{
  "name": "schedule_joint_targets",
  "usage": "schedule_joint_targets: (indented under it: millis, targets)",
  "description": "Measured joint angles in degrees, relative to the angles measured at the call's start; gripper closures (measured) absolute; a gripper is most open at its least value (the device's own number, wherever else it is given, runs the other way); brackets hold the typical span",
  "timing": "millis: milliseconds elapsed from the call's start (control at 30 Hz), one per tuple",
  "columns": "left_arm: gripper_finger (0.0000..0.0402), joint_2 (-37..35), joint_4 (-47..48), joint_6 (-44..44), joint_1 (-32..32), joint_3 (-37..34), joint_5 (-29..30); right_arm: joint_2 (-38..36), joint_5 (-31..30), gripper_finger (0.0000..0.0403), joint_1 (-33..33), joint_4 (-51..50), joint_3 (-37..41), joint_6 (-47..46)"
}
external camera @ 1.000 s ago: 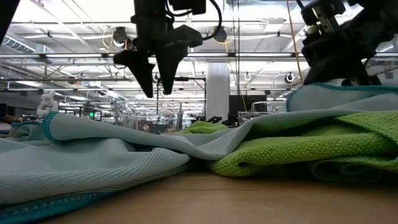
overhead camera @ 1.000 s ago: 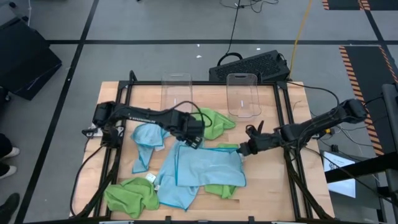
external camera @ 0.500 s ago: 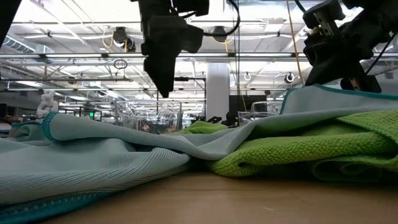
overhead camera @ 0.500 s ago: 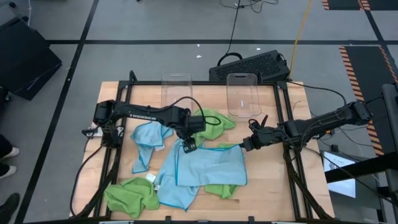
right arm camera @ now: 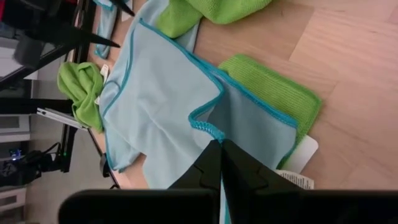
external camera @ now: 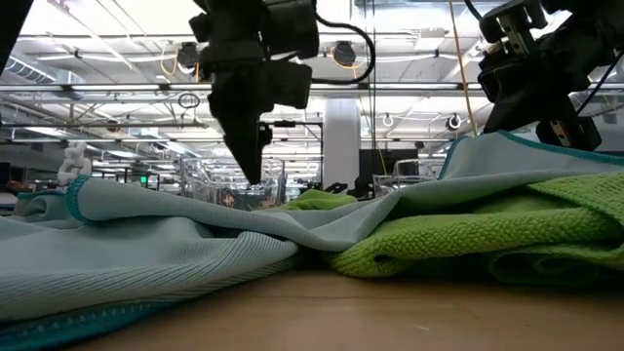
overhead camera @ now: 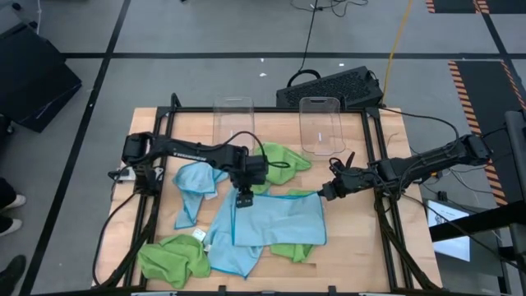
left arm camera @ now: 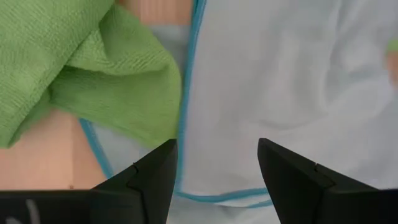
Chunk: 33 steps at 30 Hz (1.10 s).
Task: Fold microfiber towels
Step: Fold the right blue microfiber towel
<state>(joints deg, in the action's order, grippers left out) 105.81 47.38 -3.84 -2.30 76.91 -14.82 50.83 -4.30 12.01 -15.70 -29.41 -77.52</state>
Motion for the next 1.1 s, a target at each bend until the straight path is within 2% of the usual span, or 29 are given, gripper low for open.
schedule_joint_targets:
  millis: [267, 567, 867, 967, 1100]
  targets:
    - [0.0176, 0.10, -0.88, 6.54, -2.64, -5.12, -1.17, -0.11, 1.46, 0.0403, 0.01, 0.81, 0.00, 0.16]
    - [0.0176, 0.10, -1.30, 13.37, -2.48, -5.74, -0.69, -0.11, 1.53, 0.0403, 0.02, 0.85, 0.00, 0.78]
    - [0.0178, 0.12, -4.27, 13.03, -3.40, -8.91, -2.96, -0.11, 1.57, 0.0403, 0.02, 0.85, 0.02, 2.11]
    - [0.0198, 0.12, -6.37, 12.92, -2.98, -9.71, -3.19, -0.11, 1.57, 0.0403, 0.02, 0.85, 0.02, 2.39]
    - [0.0250, 0.12, -7.29, 12.70, -2.50, -10.39, -3.15, -0.11, 1.60, 0.0403, 0.02, 0.83, 0.02, 2.74]
